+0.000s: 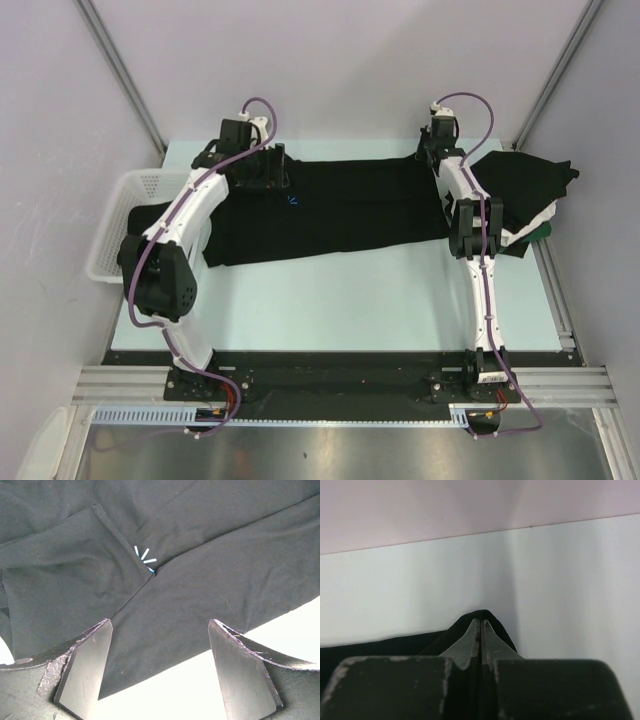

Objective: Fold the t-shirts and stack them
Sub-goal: Grap the side of the flattened tshirt furthest away from the robot with both arms

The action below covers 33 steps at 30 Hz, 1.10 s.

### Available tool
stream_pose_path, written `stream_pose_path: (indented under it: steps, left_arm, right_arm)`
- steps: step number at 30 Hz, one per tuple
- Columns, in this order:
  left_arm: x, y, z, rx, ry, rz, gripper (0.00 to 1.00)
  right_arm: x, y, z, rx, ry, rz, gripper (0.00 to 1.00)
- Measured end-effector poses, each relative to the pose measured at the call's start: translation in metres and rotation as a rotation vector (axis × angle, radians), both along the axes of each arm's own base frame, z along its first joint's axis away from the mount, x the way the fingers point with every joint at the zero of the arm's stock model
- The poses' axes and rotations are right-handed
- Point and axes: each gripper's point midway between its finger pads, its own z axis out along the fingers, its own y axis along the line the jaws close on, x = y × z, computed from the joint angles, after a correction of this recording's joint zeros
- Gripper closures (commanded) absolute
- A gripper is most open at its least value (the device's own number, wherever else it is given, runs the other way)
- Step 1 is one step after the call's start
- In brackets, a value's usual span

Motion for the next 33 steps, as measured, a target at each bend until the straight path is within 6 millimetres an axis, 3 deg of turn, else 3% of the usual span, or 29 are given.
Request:
stream_pose_path:
  steps: [9, 12, 15, 22, 26, 30, 33]
  left_arm:
    - [0.003, 0.0, 0.002, -0.004, -0.027, 0.004, 0.16]
    - [0.006, 0.001, 0.003, 0.001, -0.038, 0.013, 0.13]
    - [0.014, 0.003, -0.003, 0.004, -0.042, 0.035, 0.01]
    - [0.036, 0.01, -0.037, -0.057, 0.014, 0.097, 0.0]
    - [0.049, 0.02, -0.034, -0.116, -0.01, 0.13, 0.0]
    - [0.068, 0.034, -0.033, -0.153, -0.035, 0.159, 0.01]
    - [0.097, 0.045, -0.036, -0.18, -0.054, 0.176, 0.01]
  right_arm:
    - [-0.003, -0.005, 0.0, -0.041, 0.001, 0.0, 1.0]
    - [-0.009, -0.007, 0.004, -0.061, 0.013, 0.004, 1.0]
    - [-0.015, -0.009, 0.017, -0.08, 0.012, 0.01, 1.0]
    - [-0.035, -0.018, 0.054, -0.135, 0.009, 0.006, 1.0]
    - [-0.042, -0.021, 0.069, -0.151, 0.0, 0.006, 1.0]
    - [-0.044, -0.022, 0.068, -0.157, 0.005, 0.006, 1.0]
    - [-0.047, -0.023, 0.063, -0.157, 0.021, 0.007, 1.0]
